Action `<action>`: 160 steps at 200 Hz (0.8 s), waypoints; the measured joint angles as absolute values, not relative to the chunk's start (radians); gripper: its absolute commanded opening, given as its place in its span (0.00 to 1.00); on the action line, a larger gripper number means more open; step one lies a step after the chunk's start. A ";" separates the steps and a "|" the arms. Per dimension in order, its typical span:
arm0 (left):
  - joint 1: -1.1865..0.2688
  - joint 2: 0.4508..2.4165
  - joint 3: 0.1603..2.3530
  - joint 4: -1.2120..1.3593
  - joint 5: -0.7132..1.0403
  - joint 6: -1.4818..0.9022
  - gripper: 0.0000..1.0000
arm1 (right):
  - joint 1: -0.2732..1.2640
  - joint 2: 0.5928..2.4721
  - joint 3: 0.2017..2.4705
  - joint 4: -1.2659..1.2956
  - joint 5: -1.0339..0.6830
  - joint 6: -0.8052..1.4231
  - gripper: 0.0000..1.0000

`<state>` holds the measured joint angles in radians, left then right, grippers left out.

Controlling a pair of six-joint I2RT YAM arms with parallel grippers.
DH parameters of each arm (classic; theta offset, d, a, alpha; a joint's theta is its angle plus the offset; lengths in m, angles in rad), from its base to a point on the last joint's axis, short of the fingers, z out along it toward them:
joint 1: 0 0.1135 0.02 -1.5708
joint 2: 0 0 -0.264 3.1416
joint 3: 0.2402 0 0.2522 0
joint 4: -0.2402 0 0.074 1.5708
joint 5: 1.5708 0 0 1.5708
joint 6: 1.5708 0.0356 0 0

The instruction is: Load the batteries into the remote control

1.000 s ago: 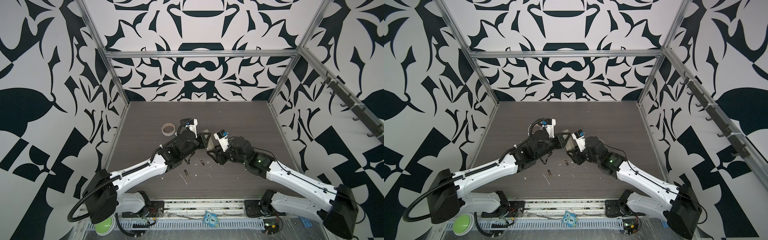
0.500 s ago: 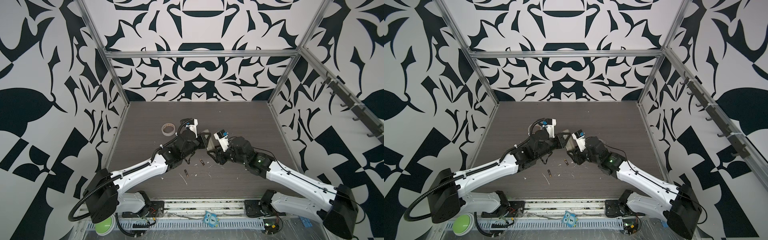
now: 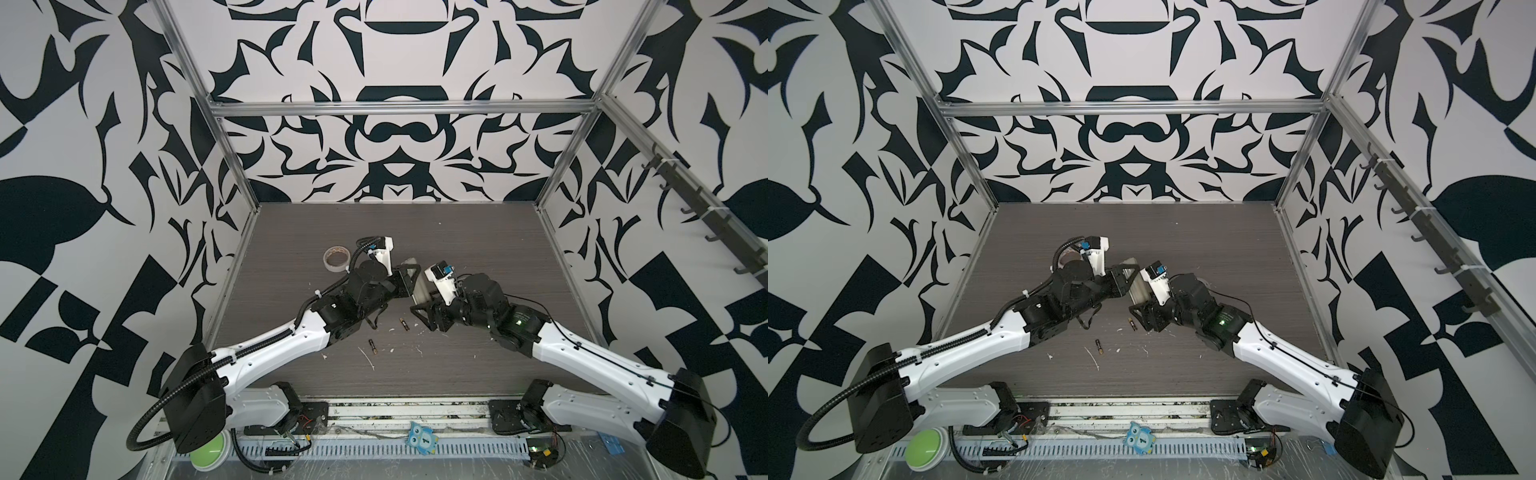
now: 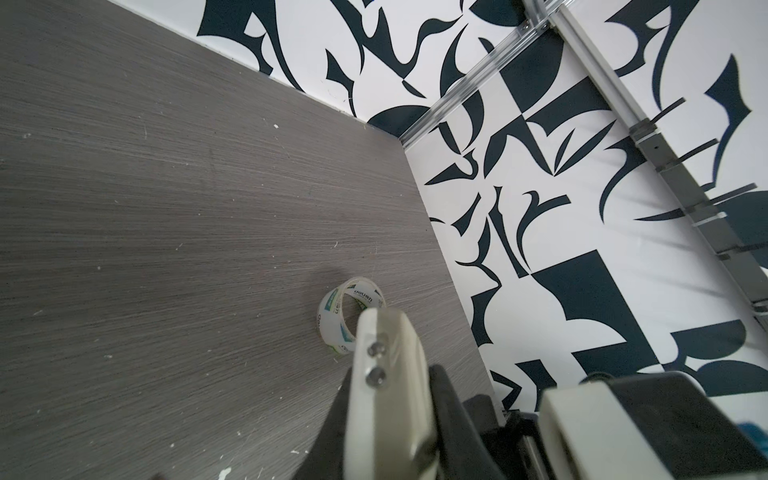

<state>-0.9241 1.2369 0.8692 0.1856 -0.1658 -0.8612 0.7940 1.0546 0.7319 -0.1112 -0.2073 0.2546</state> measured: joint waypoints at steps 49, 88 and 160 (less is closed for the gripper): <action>-0.912 1.181 0.826 0.153 -0.179 -0.857 0.00 | 0.794 1.054 0.736 -0.122 -0.232 0.209 0.83; -0.896 1.159 0.805 0.123 -0.179 -0.857 0.00 | 0.795 1.026 0.751 -0.162 -0.236 0.159 0.83; -0.878 1.116 0.781 0.095 -0.175 -0.856 0.00 | 0.795 0.969 0.766 -0.192 -0.251 0.081 0.84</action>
